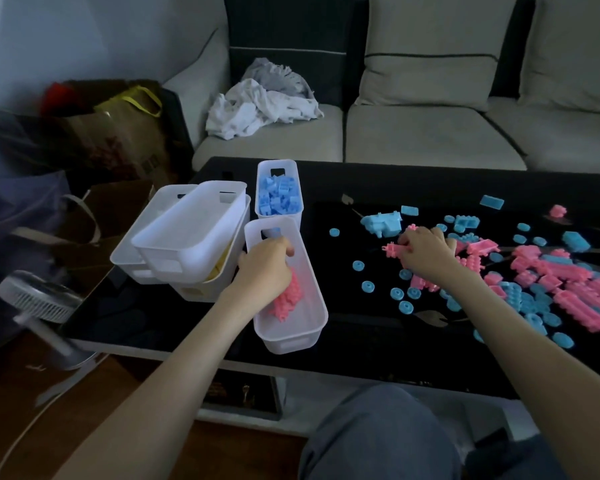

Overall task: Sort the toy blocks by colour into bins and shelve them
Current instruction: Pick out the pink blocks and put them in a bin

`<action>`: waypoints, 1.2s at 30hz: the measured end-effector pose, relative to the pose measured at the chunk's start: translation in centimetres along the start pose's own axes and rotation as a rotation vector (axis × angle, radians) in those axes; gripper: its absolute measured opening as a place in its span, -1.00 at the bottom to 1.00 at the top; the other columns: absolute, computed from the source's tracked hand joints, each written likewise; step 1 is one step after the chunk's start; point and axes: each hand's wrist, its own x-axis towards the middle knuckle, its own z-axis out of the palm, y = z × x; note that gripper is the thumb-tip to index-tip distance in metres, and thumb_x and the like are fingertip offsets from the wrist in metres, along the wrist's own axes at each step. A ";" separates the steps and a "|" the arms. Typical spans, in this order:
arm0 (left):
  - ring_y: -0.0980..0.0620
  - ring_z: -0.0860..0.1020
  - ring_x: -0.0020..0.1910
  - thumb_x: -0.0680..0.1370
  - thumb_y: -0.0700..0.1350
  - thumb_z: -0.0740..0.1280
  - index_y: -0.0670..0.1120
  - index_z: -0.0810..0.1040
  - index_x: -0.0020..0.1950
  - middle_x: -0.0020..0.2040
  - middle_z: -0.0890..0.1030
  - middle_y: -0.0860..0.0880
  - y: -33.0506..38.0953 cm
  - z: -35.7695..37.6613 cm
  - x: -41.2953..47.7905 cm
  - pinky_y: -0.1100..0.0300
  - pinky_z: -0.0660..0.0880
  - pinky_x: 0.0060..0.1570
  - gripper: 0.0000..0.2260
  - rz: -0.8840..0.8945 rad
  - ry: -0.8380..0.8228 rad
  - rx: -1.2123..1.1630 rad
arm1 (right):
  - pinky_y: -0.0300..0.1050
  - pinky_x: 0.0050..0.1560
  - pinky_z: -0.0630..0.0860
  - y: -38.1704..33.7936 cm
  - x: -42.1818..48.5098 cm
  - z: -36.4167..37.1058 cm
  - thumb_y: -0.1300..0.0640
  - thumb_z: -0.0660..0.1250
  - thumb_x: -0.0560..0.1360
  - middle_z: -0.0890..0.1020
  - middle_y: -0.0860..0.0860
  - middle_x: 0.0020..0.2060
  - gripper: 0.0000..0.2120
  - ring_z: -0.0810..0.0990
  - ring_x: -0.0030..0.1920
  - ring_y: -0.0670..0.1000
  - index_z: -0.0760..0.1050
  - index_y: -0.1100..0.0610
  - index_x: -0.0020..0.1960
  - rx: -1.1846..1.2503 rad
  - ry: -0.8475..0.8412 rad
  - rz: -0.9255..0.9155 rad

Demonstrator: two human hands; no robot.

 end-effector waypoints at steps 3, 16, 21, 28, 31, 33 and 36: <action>0.00 0.50 0.12 0.57 -0.33 0.12 -0.06 0.42 0.32 0.27 0.47 -0.07 0.6 0.1 0.2 0.22 0.40 -0.01 -0.63 0.018 -0.025 -0.074 | 0.04 0.16 0.21 0.3 0.0 -0.4 0.08 0.17 0.54 0.46 0.05 0.13 -0.80 0.28 0.26 0.14 0.51 0.03 0.10 0.021 -0.006 0.048; -0.07 0.44 0.18 0.55 -0.32 0.14 -0.04 0.48 0.24 0.24 0.42 -0.06 5.3 0.7 1.6 0.02 0.43 0.17 -0.67 0.249 0.048 0.007 | 0.04 0.20 0.22 1.8 -0.1 -0.9 0.22 0.12 0.54 0.58 -0.02 -0.12 -0.75 0.45 0.13 0.09 0.54 0.09 0.10 0.320 0.243 0.077; -0.07 0.44 0.19 0.58 -0.22 0.17 -0.04 0.46 0.26 0.25 0.43 -0.09 10.0 0.9 2.7 0.00 0.44 0.16 -0.73 0.391 0.077 -0.003 | -0.18 -0.28 0.45 0.7 -1.9 -4.1 0.27 0.16 0.54 0.59 0.03 -0.09 -0.80 0.52 -0.24 -0.02 0.48 0.10 0.09 0.705 0.251 0.002; -0.03 0.43 0.29 0.46 -0.46 0.12 -0.10 0.42 0.34 0.30 0.47 -0.08 6.0 -2.4 3.0 0.21 0.35 0.21 -0.50 0.200 0.177 -0.195 | -0.19 -0.23 0.53 -8.0 -8.1 -6.2 0.27 0.19 0.51 0.55 -0.02 -0.35 -0.87 0.56 -0.38 -0.15 0.43 0.20 0.04 0.903 0.134 -0.241; 0.01 0.48 0.23 0.50 -0.40 0.15 -0.03 0.49 0.26 0.27 0.51 -0.03 2.8 -2.8 2.0 0.20 0.39 0.14 -0.57 0.105 0.118 -0.164 | -0.03 0.09 0.40 -10.0 -9.3 -4.7 0.26 0.17 0.49 0.54 -0.04 -0.24 -0.79 0.52 -0.15 -0.02 0.40 0.15 0.11 0.656 0.076 -0.289; 0.00 0.48 0.20 0.52 -0.37 0.11 -0.02 0.51 0.25 0.26 0.52 -0.02 2.6 -2.5 1.3 0.22 0.39 0.06 -0.59 0.125 0.090 -0.119 | 0.03 0.19 0.34 -9.4 -8.7 -4.5 0.25 0.16 0.49 0.52 -0.03 -0.12 -0.75 0.47 -0.03 0.03 0.37 0.13 0.16 0.575 0.038 -0.192; -0.04 0.49 0.16 0.58 -0.29 0.13 -0.06 0.47 0.30 0.24 0.50 -0.07 4.2 -2.0 0.6 0.20 0.40 0.02 -0.66 0.184 0.139 -0.124 | 0.12 0.17 0.40 -5.5 -6.9 -5.1 0.25 0.16 0.49 0.48 0.04 -0.03 -0.75 0.49 0.02 0.11 0.32 0.15 0.17 0.472 0.044 -0.015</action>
